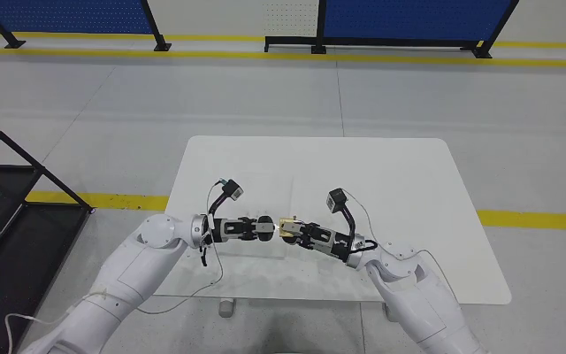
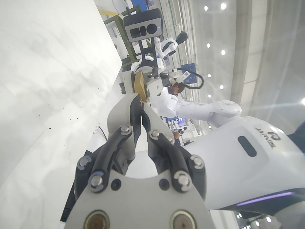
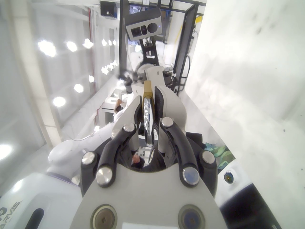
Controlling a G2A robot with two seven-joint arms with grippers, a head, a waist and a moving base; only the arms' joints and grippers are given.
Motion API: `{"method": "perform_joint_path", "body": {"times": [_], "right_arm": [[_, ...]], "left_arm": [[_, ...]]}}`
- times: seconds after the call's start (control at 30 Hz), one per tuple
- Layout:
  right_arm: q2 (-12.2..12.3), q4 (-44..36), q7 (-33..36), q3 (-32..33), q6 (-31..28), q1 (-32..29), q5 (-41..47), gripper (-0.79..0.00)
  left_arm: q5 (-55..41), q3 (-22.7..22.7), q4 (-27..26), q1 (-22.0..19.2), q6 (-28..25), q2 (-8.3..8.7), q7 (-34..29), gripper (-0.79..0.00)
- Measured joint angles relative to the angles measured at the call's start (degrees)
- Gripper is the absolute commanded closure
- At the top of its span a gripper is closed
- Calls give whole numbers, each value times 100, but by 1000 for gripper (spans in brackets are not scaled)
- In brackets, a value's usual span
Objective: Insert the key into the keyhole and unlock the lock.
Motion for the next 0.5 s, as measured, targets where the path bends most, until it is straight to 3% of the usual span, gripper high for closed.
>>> {"method": "perform_joint_path", "body": {"times": [0.5], "right_arm": [[0, 0, 0, 0, 0, 0, 0, 0]], "left_arm": [[657, -119, -109, 135, -657, -41, 454, 0]]}}
